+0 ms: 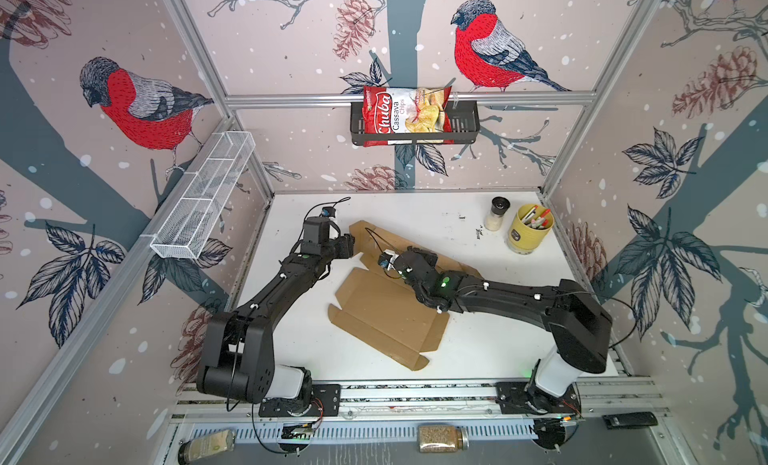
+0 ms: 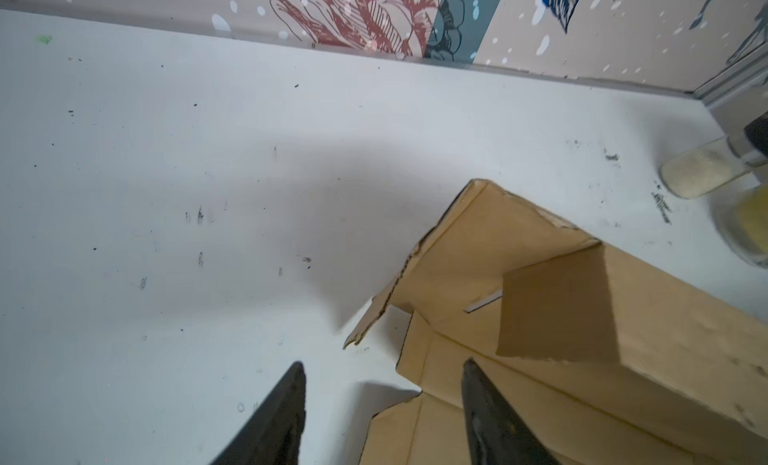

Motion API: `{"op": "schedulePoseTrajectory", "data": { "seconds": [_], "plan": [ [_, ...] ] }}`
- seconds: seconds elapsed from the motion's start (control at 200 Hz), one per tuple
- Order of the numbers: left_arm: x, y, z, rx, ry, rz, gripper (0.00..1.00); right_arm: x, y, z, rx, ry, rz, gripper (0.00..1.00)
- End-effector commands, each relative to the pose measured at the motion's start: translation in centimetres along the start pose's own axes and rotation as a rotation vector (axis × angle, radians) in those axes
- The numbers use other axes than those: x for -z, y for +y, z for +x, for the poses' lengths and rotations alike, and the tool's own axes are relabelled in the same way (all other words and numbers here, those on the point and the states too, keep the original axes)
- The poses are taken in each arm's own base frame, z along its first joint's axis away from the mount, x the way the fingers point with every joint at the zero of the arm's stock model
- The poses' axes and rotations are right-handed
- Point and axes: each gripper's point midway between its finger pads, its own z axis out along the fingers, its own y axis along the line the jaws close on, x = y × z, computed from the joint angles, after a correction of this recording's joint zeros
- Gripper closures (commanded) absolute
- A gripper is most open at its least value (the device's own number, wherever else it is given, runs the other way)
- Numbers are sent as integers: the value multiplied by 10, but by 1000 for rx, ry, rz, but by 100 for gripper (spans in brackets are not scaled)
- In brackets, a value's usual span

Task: Fold the paper box

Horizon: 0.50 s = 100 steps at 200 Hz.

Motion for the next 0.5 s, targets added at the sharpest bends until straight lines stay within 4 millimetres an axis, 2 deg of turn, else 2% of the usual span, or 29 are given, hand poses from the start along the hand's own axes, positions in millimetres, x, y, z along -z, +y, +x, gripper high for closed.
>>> {"op": "schedulePoseTrajectory", "data": {
  "seconds": [0.0, 0.245, 0.495],
  "plan": [
    [-5, -10, -7, -91, 11, 61, 48, 0, 26, 1, 65, -13, -103, 100],
    [-19, -17, -13, -129, -20, 110, 54, 0, 28, 2, 64, -11, -104, 100],
    [-26, -12, -13, -158, -10, 86, 67, 0, 28, 1, 63, -11, -104, 100]
  ]
}}
